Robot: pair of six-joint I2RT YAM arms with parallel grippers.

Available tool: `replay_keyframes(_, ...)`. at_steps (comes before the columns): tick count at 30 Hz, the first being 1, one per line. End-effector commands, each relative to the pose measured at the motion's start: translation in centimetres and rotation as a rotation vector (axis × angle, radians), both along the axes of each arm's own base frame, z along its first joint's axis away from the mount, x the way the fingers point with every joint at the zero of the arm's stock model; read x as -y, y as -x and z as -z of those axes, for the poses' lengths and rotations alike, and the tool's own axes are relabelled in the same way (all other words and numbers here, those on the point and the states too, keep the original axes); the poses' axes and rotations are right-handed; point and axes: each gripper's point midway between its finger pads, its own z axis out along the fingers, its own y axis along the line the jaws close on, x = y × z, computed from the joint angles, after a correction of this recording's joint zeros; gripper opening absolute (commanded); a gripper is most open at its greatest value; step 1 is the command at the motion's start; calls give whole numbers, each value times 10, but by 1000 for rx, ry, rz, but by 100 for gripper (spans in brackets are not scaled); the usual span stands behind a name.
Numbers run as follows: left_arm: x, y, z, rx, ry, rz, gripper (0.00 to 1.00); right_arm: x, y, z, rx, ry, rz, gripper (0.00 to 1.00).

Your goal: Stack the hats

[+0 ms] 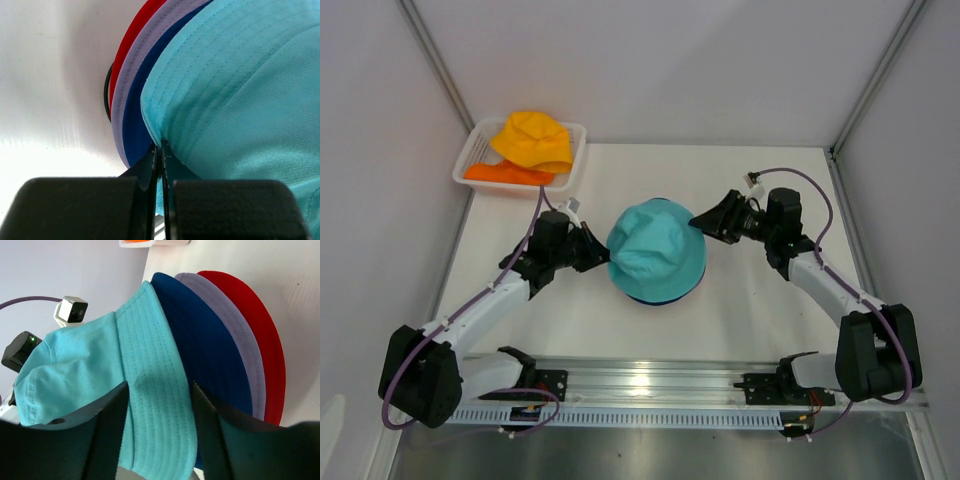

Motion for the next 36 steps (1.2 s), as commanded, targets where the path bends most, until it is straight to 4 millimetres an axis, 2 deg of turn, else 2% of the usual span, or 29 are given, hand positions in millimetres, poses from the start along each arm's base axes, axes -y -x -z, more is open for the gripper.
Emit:
replay_keyframes(1,7,-6,-14,33,23,5,1,-7,5,0,19,-28,-42,54)
replay_keyframes(3,8,-6,-15,34,28,9,1,-9,8,3,10,-33,-51,47)
replay_keyframes(7,9,-7,-20,48,39,9,1,-10,10,10,-4,-11,-56,42)
replay_keyframes(8,9,-7,-21,51,40,9,1,-10,11,15,-18,0,-52,35)
replay_keyframes(11,9,-8,-27,64,45,8,1,-8,11,24,-41,19,-43,21)
replay_keyframes(12,9,-8,-28,67,48,7,1,-8,11,26,-49,25,-40,5)
replay_keyframes(13,8,-8,-29,71,48,5,1,-7,11,28,-55,30,-35,0)
replay_keyframes(15,6,-9,-33,84,43,-7,1,-2,9,39,-95,66,1,0)
replay_keyframes(16,6,-8,-34,86,42,-6,1,-2,9,39,-87,68,-1,0)
replay_keyframes(20,-2,-12,-32,91,14,-50,1,10,6,66,-160,161,74,0)
replay_keyframes(25,-4,-13,-8,14,-31,-66,1,20,10,107,-277,250,101,0)
replay_keyframes(30,-5,-8,17,-46,-47,-69,1,21,15,128,-310,294,93,0)
replay_keyframes(36,-13,7,52,-111,-97,-75,1,27,20,149,-327,352,107,0)
